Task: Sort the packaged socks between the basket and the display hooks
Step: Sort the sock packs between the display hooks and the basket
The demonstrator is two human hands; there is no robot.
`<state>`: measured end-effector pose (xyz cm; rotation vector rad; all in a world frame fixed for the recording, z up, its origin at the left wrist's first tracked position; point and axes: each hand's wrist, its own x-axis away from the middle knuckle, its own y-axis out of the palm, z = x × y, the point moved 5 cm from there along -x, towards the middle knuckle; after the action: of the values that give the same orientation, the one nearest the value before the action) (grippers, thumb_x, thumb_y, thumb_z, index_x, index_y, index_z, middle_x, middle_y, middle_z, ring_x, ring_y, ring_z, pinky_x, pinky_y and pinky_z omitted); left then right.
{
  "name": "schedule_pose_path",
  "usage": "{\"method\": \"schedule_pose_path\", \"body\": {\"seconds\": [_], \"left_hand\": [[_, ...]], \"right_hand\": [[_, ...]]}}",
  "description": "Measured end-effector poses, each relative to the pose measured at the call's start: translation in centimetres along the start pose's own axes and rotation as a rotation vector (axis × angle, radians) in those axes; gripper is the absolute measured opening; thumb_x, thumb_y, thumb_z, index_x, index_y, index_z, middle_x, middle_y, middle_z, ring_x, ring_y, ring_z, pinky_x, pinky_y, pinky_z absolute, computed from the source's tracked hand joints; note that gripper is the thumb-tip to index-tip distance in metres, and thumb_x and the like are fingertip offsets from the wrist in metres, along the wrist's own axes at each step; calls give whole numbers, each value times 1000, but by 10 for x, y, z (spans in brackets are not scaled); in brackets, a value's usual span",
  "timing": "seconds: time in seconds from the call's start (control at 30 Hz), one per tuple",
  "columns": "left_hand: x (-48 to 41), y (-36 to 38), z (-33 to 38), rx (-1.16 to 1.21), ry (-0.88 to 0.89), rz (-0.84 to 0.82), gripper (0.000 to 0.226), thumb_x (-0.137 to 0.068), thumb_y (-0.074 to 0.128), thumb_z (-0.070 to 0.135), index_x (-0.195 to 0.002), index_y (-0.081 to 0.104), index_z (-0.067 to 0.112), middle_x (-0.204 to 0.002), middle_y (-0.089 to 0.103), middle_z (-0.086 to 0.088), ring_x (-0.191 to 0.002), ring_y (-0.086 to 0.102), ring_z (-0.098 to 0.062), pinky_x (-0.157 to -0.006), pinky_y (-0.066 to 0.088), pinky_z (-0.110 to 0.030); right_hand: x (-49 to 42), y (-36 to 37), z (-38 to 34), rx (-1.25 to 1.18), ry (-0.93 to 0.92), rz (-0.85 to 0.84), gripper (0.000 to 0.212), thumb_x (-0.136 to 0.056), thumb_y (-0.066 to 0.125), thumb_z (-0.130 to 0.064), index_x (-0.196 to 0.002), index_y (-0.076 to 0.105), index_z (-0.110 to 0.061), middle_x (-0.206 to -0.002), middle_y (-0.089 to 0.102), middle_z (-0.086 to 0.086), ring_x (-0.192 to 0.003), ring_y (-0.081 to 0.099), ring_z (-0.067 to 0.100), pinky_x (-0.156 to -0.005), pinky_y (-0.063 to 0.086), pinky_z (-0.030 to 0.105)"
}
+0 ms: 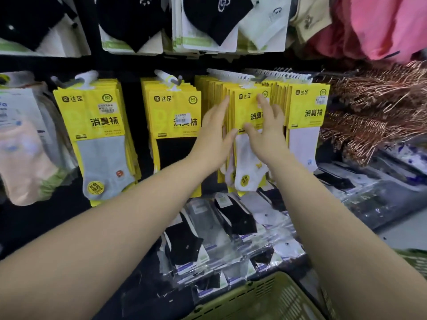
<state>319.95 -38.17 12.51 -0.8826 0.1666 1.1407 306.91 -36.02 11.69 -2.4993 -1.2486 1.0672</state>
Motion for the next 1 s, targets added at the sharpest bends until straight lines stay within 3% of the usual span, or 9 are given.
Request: {"method": "schedule_pose_path", "body": {"seconds": [0.13, 0.3, 0.4, 0.5, 0.6, 0.73, 0.83, 0.9, 1.0], "left_hand": [[-34, 12, -4, 170, -265, 46, 72, -102, 41, 23, -152, -11, 18, -162, 4, -6, -148, 9, -20, -119, 12, -35], [-60, 27, -17, 238, -464, 66, 63, -104, 32, 33, -154, -4, 17, -158, 23, -8, -143, 27, -28, -116, 24, -44], [-67, 35, -23, 253, -438, 114, 62, -104, 32, 32, -153, -3, 17, -158, 23, -9, -142, 29, -27, -115, 26, -44], [-70, 39, -34, 293, -405, 154, 61, -104, 31, 31, -154, -2, 20, -157, 26, -8, -140, 33, -26, -115, 29, -44], [-72, 39, -39, 308, -376, 157, 60, -104, 32, 29, -154, -1, 20, -155, 29, -9, -139, 35, -27, -114, 30, -45], [-53, 47, -32, 250, -363, 154, 75, -102, 41, 19, -151, -15, 16, -162, 7, -9, -147, 17, -25, -119, 18, -43], [-19, 54, -13, 102, -143, 193, 84, -98, 46, 11, -148, -21, 15, -161, -14, -4, -148, -7, -14, -121, 1, -30], [0, 59, 5, -12, 50, 240, 83, -97, 46, 6, -145, -21, 20, -158, -19, 4, -146, -15, -8, -118, -7, -21], [5, 78, 24, -77, 203, 130, 74, -99, 43, 4, -146, -11, 22, -149, -18, 17, -139, -18, 5, -114, -11, -12]], "right_hand": [[-16, 13, 2, 62, 28, -8, 66, -94, 54, -20, -148, 19, -34, -151, 24, 17, -135, 28, 36, -108, 31, 48], [-26, 7, 7, -37, -59, 9, 67, -90, 58, -11, -145, 26, -31, -145, 38, -1, -131, 33, 18, -106, 32, 37], [-35, 11, 17, -183, -60, -18, 81, -91, 59, -13, -150, 7, -34, -152, 26, -2, -133, 24, 4, -102, 26, 23], [-40, 27, 25, -141, -62, -75, 92, -92, 58, -15, -147, -11, -40, -156, 18, 1, -138, 24, 14, -98, 37, 30], [-42, 33, 27, -148, -61, -55, 92, -92, 58, -15, -147, -11, -40, -152, 24, 2, -130, 33, 11, -83, 33, 18], [-31, 13, 22, -121, -69, -35, 91, -90, 63, -18, -149, -3, -37, -151, 29, -4, -130, 29, 1, -89, 28, 7], [-7, -12, 29, -85, -84, -24, 81, -89, 63, -11, -150, 12, -28, -150, 30, -8, -134, 27, 1, -101, 24, 11], [10, -35, 36, -63, -110, 45, 58, -90, 60, -7, -141, 36, -22, -134, 45, -12, -117, 42, -6, -96, 33, 6], [22, -77, 52, -100, -134, 231, 22, -89, 61, -8, -97, 57, -29, -90, 61, -14, -77, 56, -4, -74, 46, 10]]}}
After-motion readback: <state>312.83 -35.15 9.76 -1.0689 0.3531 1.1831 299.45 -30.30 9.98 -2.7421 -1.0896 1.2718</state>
